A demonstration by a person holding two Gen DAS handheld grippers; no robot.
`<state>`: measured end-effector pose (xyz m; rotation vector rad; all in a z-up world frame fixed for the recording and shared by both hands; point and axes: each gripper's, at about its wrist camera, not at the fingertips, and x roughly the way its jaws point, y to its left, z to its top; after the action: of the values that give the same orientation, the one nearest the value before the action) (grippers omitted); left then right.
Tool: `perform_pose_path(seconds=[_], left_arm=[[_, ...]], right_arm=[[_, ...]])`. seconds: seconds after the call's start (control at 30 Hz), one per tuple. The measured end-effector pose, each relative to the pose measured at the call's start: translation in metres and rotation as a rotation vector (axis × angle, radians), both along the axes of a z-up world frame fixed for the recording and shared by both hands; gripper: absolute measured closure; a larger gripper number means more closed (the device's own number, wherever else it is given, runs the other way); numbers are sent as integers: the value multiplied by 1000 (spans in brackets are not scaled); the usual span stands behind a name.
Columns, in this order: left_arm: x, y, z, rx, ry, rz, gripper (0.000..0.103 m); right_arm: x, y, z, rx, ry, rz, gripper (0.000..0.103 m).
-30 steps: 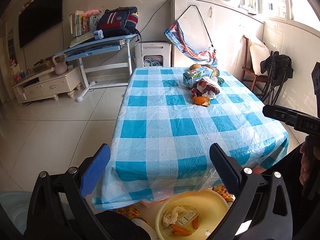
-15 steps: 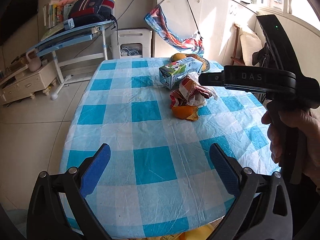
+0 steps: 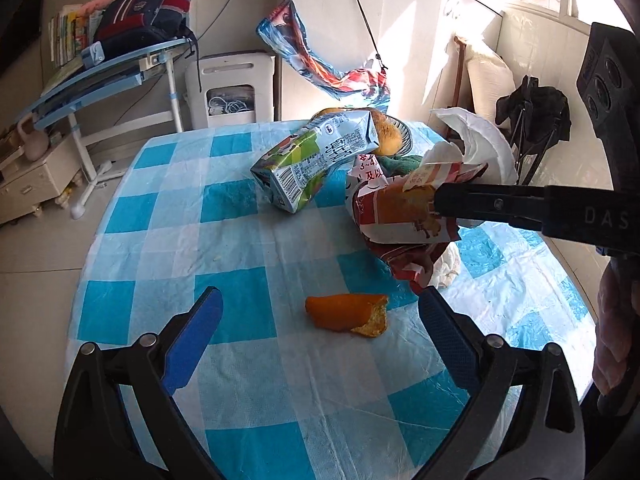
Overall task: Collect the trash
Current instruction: 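Grasp the orange peel with the left gripper while the right gripper grasps the red-and-white snack bag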
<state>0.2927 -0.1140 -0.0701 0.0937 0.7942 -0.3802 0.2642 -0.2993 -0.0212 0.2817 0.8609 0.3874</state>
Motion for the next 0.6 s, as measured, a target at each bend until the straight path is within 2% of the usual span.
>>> perform_pose_path(seconds=[0.07, 0.1, 0.17, 0.2, 0.23, 0.33, 0.4, 0.43, 0.47, 0.53, 0.6], left_arm=[[9, -7, -4, 16, 14, -16, 12], [13, -10, -7, 25, 22, -26, 18], [18, -17, -15, 31, 61, -66, 41], [19, -18, -19, 20, 88, -86, 60], [19, -19, -22, 17, 105, -91, 70], [11, -13, -22, -10, 113, -107, 84], [3, -5, -22, -22, 127, -104, 87], [-1, 2, -23, -31, 137, -100, 89], [-6, 9, -23, -38, 144, -93, 89], [-16, 25, -24, -46, 154, -74, 90], [-23, 40, -23, -64, 166, -53, 90]], right_arm=[[-5, -9, 2, 32, 2, -5, 90], [-6, -15, 1, 57, 10, -14, 90], [-8, -26, -5, 117, 39, -32, 90], [-8, -32, -9, 149, 53, -44, 90], [-7, -37, -12, 175, 65, -56, 90], [-8, -41, -16, 205, 87, -59, 90], [-11, -41, -19, 215, 107, -62, 88], [-14, -42, -22, 221, 126, -65, 84], [-18, -42, -25, 218, 149, -70, 60], [-31, -41, -28, 191, 175, -78, 35], [-45, -34, -25, 123, 183, -60, 35]])
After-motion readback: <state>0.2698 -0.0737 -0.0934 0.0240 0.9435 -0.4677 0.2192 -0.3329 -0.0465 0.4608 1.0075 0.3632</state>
